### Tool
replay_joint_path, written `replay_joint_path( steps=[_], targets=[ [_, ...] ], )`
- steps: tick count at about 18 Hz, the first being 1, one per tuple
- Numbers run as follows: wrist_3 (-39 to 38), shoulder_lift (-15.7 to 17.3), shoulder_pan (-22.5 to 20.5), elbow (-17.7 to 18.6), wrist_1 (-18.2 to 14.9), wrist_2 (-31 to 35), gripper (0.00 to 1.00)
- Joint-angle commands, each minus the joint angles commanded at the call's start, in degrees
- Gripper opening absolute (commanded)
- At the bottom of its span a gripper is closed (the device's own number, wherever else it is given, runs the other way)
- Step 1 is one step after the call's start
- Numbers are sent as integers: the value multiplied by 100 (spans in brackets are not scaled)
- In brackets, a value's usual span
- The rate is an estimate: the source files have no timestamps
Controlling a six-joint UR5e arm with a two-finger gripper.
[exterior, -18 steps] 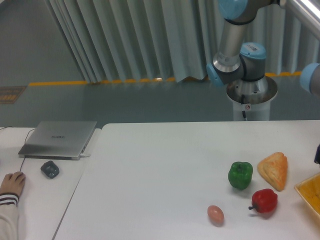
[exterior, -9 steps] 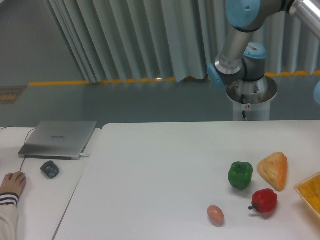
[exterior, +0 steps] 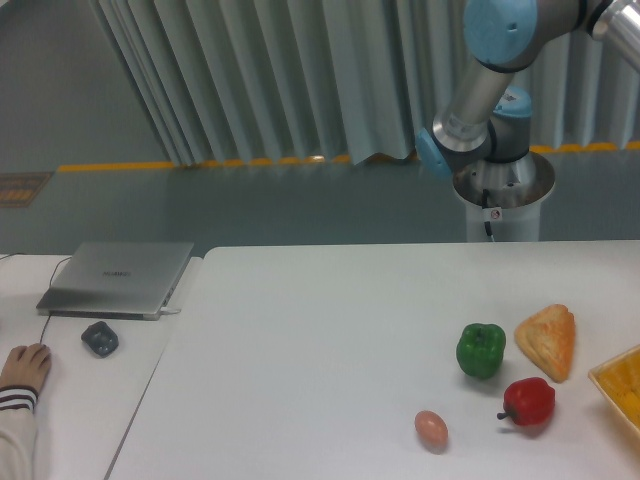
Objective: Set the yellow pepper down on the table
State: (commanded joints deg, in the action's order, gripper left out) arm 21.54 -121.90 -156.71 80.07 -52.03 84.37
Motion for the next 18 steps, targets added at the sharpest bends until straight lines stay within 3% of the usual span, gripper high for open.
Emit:
replay_joint_path(
  steps=[18],
  targets=[
    [-70,-123,123,9,114,9,100]
  ],
)
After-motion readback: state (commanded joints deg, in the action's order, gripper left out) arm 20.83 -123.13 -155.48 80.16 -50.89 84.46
